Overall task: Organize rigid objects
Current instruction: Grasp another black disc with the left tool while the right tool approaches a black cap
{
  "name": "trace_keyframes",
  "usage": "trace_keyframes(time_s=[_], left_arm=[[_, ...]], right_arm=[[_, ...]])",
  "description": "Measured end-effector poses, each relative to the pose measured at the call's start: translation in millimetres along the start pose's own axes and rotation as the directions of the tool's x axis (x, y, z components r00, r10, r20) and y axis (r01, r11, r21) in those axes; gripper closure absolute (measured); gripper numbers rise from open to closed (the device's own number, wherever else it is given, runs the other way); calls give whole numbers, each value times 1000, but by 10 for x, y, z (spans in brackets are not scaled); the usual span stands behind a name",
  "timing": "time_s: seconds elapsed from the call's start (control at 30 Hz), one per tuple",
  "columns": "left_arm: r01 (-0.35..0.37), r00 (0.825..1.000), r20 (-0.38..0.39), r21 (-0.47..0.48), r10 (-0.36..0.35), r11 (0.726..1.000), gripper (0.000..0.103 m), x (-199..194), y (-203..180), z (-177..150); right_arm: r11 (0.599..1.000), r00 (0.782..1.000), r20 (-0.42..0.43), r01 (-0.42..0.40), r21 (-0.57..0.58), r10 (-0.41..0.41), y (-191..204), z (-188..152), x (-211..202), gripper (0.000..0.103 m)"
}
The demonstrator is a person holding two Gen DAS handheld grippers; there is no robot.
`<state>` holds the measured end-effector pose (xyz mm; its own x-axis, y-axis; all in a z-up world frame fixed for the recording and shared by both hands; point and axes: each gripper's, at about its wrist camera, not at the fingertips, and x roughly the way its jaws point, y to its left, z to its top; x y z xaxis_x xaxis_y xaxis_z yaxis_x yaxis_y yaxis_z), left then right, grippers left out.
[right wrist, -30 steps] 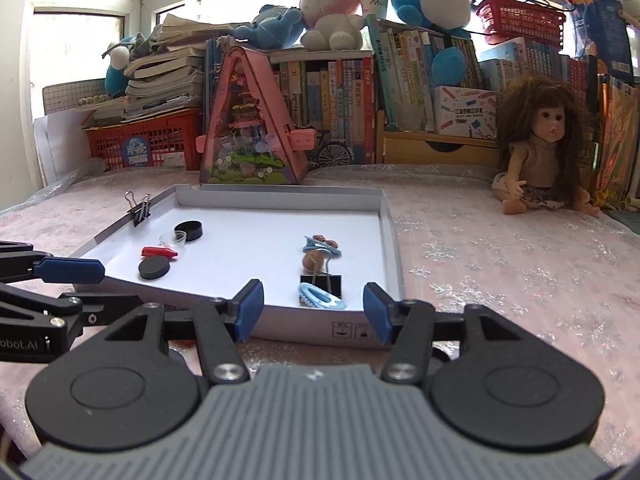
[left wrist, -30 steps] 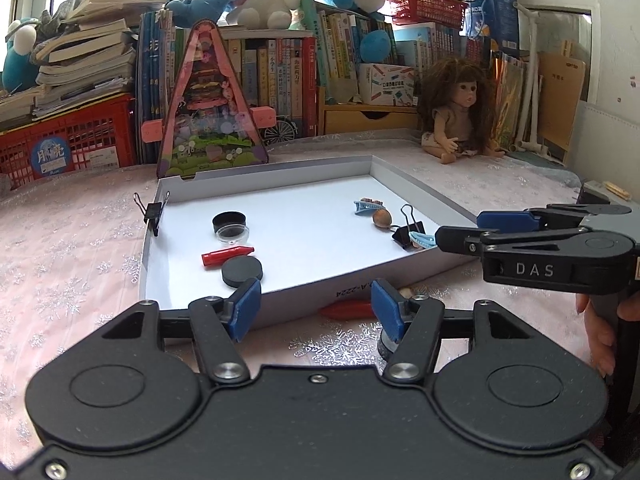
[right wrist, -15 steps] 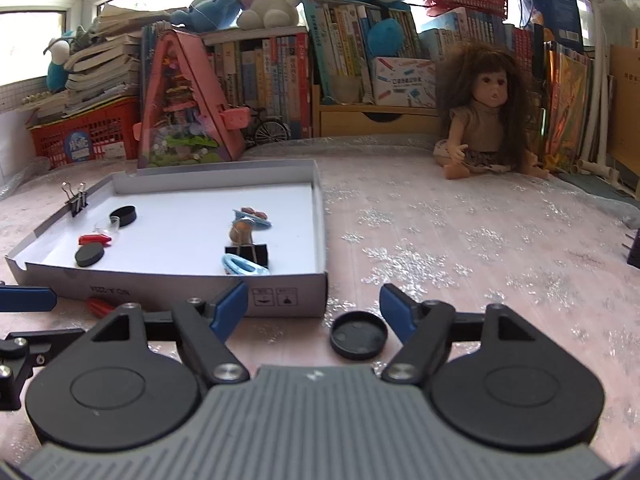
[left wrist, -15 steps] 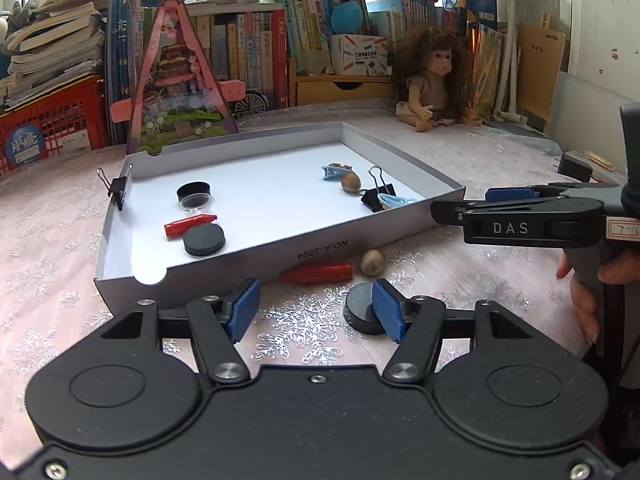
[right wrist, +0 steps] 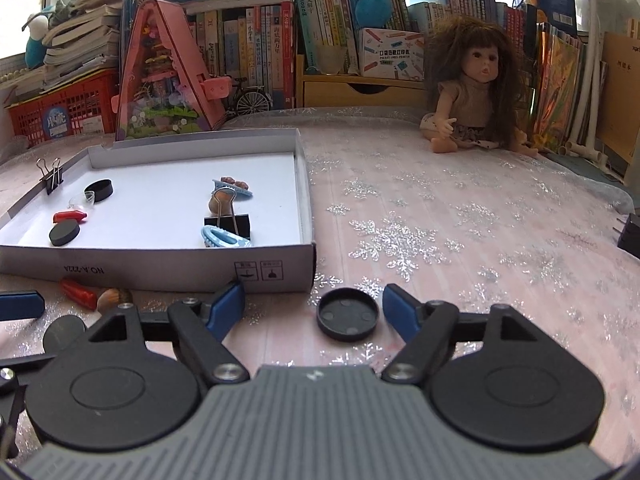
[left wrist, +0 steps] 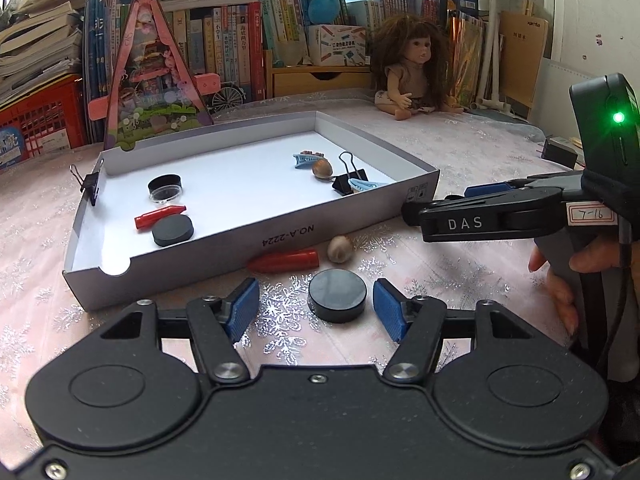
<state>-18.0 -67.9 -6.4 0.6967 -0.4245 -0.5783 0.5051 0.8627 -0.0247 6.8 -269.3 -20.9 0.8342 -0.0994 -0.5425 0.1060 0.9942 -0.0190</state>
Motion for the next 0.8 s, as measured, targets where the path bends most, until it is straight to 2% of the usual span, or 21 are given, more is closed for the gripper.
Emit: trace_keyframes(time_s=[0.6,0.7,0.8], left_arm=[[-12,1000,4,3,12,1000,47,66,-15,-12],[-23,1000,7,3,23,1000,54,63,-16,-11],[-17,1000,10,-1,17,1000,68,51,-11,-9]], right_arm=[[1000,1000,-13,1,-9,-1,21,0,21,17],[1000,1000,-1,-8,-9,8,23,-11,8,24],[1000,1000,16,-8,-23,9,33,-26,-12,38]])
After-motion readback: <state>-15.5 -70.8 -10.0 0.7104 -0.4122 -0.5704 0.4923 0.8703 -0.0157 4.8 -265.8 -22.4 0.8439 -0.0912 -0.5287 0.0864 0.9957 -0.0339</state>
